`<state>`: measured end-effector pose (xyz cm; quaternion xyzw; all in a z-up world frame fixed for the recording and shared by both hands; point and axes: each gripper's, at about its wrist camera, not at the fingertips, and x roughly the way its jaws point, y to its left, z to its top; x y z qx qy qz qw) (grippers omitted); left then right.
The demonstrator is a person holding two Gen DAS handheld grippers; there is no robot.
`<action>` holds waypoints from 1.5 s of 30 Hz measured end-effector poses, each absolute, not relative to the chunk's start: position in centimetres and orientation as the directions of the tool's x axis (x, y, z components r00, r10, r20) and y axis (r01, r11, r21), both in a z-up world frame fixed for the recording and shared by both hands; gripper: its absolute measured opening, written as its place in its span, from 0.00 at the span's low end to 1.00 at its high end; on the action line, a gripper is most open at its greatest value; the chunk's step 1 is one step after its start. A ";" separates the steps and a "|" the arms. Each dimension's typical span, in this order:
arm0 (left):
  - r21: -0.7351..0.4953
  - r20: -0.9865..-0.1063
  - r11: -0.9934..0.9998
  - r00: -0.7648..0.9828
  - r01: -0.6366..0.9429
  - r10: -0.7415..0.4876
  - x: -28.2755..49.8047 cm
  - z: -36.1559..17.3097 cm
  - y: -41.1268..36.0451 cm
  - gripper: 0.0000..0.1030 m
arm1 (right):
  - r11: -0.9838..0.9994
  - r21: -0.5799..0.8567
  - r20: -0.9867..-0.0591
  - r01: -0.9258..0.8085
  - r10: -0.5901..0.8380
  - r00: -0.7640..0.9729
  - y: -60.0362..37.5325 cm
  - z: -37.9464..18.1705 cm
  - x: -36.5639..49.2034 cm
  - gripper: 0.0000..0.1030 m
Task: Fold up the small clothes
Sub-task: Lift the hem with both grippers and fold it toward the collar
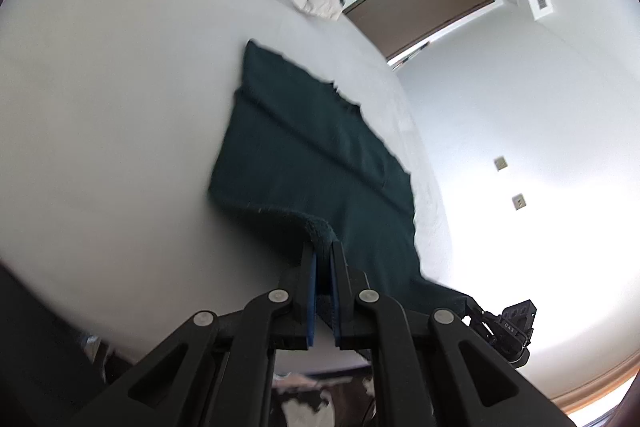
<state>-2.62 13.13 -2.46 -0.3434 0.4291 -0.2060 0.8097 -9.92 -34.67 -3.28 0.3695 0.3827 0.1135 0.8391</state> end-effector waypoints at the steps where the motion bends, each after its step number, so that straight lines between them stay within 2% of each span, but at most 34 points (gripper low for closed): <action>1: -0.729 -0.548 0.683 0.560 0.045 -0.622 -1.8 -1.9 13.1 0.07 | 0.702 0.707 -0.551 0.086 0.470 0.689 -34.8 -2.7 -9.1 0.05; 10: -0.756 -0.483 0.652 0.626 0.054 -0.612 5.5 0.7 13.8 0.06 | 0.718 0.694 -0.502 0.054 0.430 0.750 -36.1 1.9 0.7 0.05; 18: -0.766 -0.475 0.643 0.658 0.018 -0.584 13.2 1.3 14.3 0.06 | 0.712 0.696 -0.501 0.089 0.393 0.771 -37.5 2.0 11.8 0.05; 26: -0.749 -0.511 0.662 0.663 -0.031 -0.547 22.3 -0.6 14.0 0.05 | 0.717 0.675 -0.537 0.172 0.319 0.781 -38.6 -0.8 21.6 0.05; 32: -0.709 -0.573 0.701 0.640 -0.075 -0.511 28.3 -3.4 13.0 0.05 | 0.739 0.631 -0.598 0.235 0.271 0.754 -39.3 -3.6 28.3 0.05; 38: -0.659 -0.636 0.740 0.622 -0.131 -0.457 32.0 -6.8 12.3 0.05 | 0.743 0.601 -0.662 0.294 0.258 0.704 -39.9 -8.4 33.9 0.06; 41: -0.632 -0.667 0.760 0.605 -0.150 -0.435 33.3 -8.3 12.0 0.06 | 0.744 0.574 -0.700 0.342 0.229 0.677 -40.0 -10.6 35.9 0.10; 42: -0.620 -0.675 0.770 0.601 -0.149 -0.428 33.6 -8.5 11.9 0.11 | 0.744 0.568 -0.708 0.352 0.225 0.669 -40.1 -11.2 36.4 0.16; 43: -0.609 -0.683 0.780 0.595 -0.142 -0.424 34.1 -8.7 11.7 0.17 | 0.747 0.557 -0.713 0.362 0.207 0.669 -40.2 -11.6 36.8 0.30; 45: -0.602 -0.684 0.786 0.598 -0.140 -0.417 34.4 -8.5 11.8 0.46 | 0.753 0.546 -0.697 0.368 0.164 0.698 -40.5 -11.7 36.4 0.41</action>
